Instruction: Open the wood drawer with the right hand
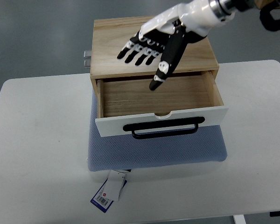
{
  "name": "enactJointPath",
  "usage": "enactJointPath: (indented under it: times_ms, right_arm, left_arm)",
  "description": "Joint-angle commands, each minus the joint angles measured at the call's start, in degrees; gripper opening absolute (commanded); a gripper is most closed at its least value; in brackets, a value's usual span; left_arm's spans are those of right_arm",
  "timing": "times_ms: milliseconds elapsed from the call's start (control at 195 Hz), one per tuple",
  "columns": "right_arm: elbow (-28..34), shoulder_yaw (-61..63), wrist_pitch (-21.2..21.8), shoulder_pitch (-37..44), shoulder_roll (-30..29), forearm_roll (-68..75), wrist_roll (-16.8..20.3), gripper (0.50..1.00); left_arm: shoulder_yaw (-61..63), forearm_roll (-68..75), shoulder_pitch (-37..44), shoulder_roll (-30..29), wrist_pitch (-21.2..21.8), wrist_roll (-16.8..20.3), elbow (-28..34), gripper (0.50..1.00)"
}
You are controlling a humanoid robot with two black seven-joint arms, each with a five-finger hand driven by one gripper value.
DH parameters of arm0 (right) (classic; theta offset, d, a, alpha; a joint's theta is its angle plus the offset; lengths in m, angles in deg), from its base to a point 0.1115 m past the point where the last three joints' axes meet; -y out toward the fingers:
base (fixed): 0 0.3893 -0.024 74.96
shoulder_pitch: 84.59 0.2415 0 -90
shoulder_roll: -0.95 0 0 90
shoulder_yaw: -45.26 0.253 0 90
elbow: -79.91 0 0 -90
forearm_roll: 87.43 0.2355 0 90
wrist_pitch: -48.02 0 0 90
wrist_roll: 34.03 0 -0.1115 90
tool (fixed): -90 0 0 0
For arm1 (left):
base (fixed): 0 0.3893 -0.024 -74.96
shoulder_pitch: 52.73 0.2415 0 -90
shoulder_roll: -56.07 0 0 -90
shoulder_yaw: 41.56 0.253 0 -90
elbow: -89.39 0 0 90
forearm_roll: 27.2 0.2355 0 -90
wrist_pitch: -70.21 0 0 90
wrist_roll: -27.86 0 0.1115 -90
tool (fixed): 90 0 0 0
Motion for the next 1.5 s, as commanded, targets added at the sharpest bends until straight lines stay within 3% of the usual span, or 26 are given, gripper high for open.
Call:
enactJointPath:
  times_ms: [0,31,77,287,410,523,579,585,626,892,1492]
  right_arm:
    - [-10.55,9.23,-0.06,-6.11,-0.09,-0.16,0.00,0.944]
    - [-12.84,11.44,0.03,-7.70,-0.09,-0.17,0.00,0.944]
    - [-16.97,16.01,-0.06,-11.22,-0.36,-0.17,-2.83,0.942]
    - [-32.96,37.27,-2.52,-30.37,-3.96,0.10,-18.82,0.944]
    - [-39.29,45.89,-4.81,-40.04,-8.61,0.71,-29.81,0.944]
    - [-42.55,52.31,-4.90,-46.19,-12.92,1.07,-36.49,0.944]
    - [-42.55,52.31,-4.90,-46.20,-12.92,1.07,-36.50,0.944]
    - [-43.68,55.62,-4.81,-49.33,-15.45,1.24,-37.97,0.944]
    - [-44.22,58.19,-4.81,-51.82,-17.66,1.24,-38.43,0.944]
    - [-46.59,70.33,-4.19,-59.64,-26.98,1.15,-38.43,0.944]
    - [-46.51,70.68,-2.17,-63.42,-29.53,0.98,-38.43,0.944]
  left_arm:
    - [0.01,0.06,-0.08,0.00,0.00,0.00,-0.06,1.000]
    - [0.01,0.06,-0.08,0.00,0.00,-0.08,-0.15,1.000]
    - [0.01,0.06,-0.08,0.00,0.00,-0.08,-0.15,1.000]
    - [-0.07,0.06,-0.08,0.00,-0.09,-0.08,-0.06,1.000]
    - [-0.07,0.06,-0.08,0.00,0.00,-0.08,-0.15,1.000]
    - [-0.07,0.06,-0.08,0.00,0.00,-0.08,-0.07,1.000]
    - [-0.07,0.06,-0.08,0.00,0.00,-0.08,-0.06,1.000]
    - [0.01,0.06,-0.08,0.00,0.00,-0.08,-0.06,1.000]
    - [0.01,-0.03,-0.08,0.00,0.00,-0.08,0.02,1.000]
    - [0.01,0.06,-0.08,0.00,0.35,-0.08,-0.33,1.000]
    - [0.01,0.06,-0.08,0.00,0.52,-0.08,-0.42,1.000]
